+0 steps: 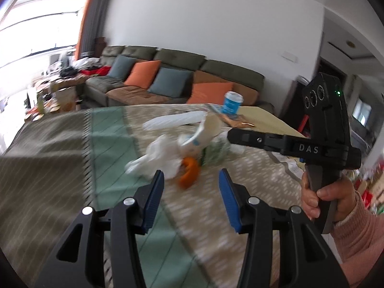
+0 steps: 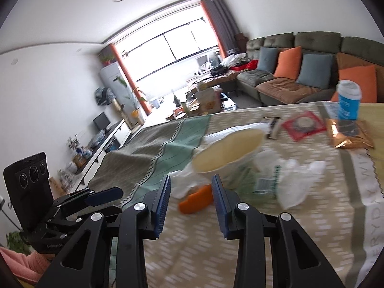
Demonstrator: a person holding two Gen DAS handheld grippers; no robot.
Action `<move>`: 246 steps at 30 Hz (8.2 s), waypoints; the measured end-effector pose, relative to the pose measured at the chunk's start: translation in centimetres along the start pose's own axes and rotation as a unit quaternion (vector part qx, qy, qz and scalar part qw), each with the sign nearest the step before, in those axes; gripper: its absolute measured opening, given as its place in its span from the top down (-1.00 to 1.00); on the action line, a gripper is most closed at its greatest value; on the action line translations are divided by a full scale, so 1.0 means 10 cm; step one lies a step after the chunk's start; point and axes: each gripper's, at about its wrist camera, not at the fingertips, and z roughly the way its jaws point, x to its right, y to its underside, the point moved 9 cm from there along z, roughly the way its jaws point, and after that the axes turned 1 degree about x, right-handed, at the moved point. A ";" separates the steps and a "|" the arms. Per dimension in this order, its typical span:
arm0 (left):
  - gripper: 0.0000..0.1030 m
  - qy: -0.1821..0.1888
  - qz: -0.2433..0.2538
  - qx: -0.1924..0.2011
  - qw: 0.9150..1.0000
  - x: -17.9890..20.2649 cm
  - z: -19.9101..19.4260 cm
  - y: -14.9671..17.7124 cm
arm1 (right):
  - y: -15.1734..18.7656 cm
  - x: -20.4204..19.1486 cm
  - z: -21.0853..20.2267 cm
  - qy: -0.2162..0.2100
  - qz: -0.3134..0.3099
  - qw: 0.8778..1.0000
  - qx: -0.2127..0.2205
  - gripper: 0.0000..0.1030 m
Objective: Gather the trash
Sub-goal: 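Move both grippers back over the trash on the bed, then grasp the white paper cup with the left gripper while the right gripper grasps the white foam sheet, then carry the paper cup and foam sheet over the teal bin, then open both grippers to drop cup and foam sheet into the bin, then move both grippers back over the trash on the bed, then grasp the clear plastic bag with the left gripper while the right gripper grasps a white tissue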
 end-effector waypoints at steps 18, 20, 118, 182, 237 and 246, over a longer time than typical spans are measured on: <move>0.24 -0.027 0.086 -0.052 0.995 0.23 1.04 -0.32 | -0.12 0.61 -0.19 0.008 0.054 0.998 0.019 0.29; 0.37 -0.027 0.091 -0.049 0.994 0.24 1.05 -0.33 | -0.15 0.63 -0.17 0.007 0.054 0.998 0.019 0.29; 0.50 -0.168 -0.154 0.097 0.969 -1.13 -1.79 0.60 | 0.13 -1.59 0.89 -0.191 -0.057 0.975 -0.095 0.73; 0.14 -0.382 -0.342 0.037 0.858 -3.15 -2.88 1.91 | 1.39 -3.71 2.42 -0.228 -0.179 0.910 -0.296 0.26; -0.12 0.049 -0.040 -0.051 0.997 0.39 0.26 0.32 | -0.07 0.48 -0.15 0.037 0.034 0.999 -0.002 0.02; -0.22 0.053 -0.007 -0.081 0.995 0.65 0.71 0.17 | -0.09 0.78 -0.25 0.048 0.052 0.997 0.004 -0.01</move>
